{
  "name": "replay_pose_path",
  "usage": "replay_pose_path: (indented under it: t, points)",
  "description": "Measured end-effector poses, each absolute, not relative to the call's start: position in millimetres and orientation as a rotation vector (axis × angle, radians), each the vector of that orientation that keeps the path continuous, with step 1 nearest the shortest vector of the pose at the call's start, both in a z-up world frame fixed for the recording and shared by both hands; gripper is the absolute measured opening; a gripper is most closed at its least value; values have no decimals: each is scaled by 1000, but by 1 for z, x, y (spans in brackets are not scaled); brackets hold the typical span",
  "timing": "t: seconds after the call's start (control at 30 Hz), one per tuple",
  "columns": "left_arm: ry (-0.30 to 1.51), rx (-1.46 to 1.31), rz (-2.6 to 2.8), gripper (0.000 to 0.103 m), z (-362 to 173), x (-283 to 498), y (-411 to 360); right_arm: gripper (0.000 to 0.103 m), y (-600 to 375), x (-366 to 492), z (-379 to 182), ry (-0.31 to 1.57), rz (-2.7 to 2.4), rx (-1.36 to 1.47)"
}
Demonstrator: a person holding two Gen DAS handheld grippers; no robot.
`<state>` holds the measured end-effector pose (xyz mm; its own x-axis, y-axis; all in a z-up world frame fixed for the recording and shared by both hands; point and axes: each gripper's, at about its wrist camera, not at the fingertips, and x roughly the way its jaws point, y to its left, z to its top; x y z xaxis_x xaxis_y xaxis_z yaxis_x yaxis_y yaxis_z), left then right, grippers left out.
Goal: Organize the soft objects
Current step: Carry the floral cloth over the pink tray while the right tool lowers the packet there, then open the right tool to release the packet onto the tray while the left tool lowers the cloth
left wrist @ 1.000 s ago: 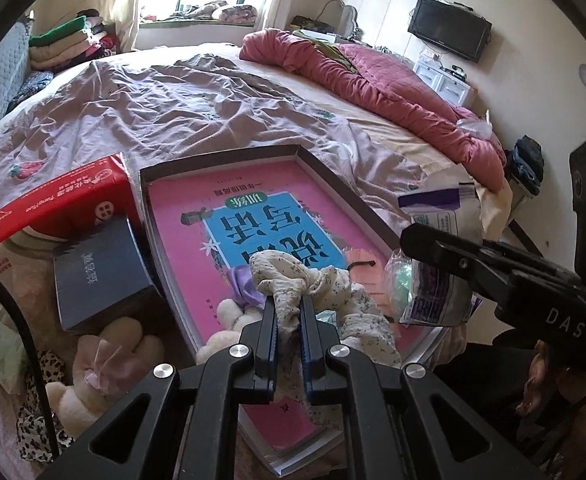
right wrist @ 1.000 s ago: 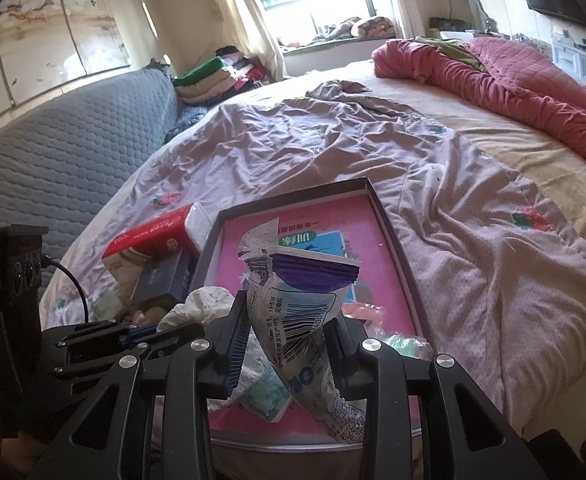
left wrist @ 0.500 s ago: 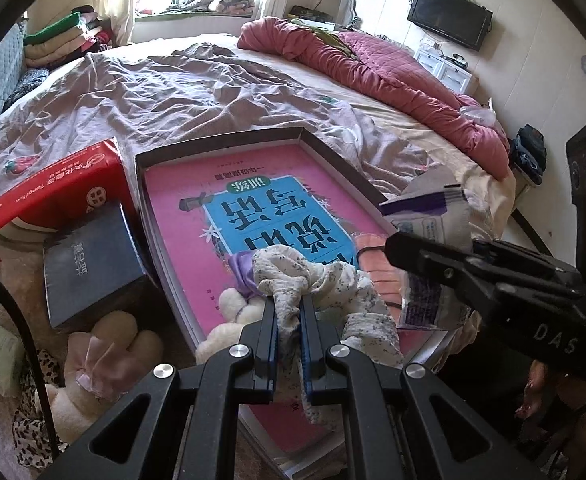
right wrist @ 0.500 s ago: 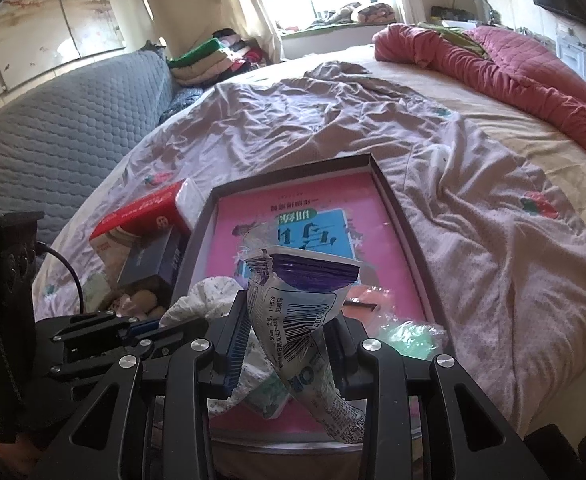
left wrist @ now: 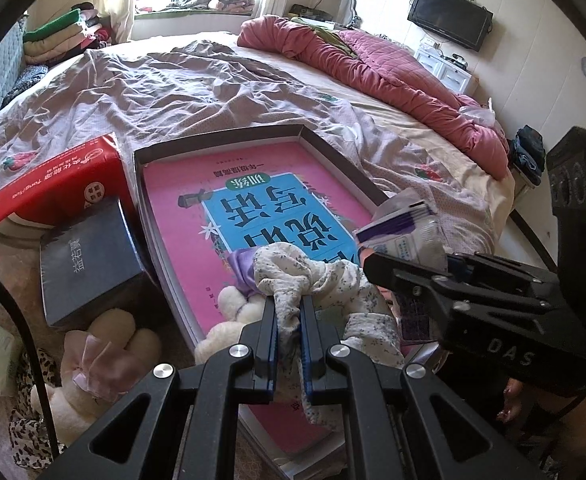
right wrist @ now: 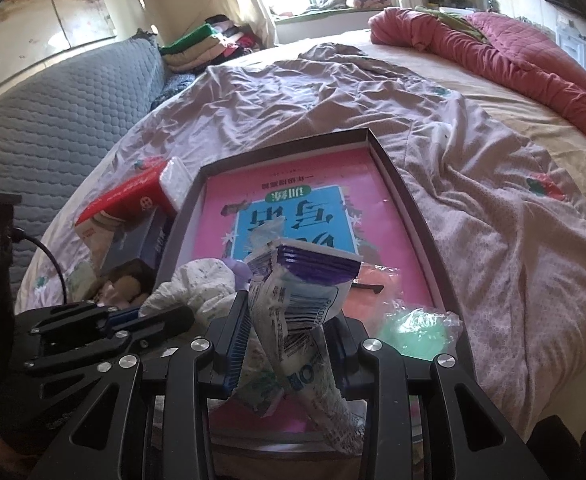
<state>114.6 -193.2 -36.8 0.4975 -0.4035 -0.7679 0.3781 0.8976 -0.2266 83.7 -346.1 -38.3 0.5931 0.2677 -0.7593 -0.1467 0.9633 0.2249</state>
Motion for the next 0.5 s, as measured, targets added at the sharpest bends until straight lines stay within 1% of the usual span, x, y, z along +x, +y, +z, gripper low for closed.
replay_pose_path:
  t: [0.5]
  points:
    - [937, -33, -473, 10, -38, 115, -194, 37, -355, 88, -47, 908, 185, 168]
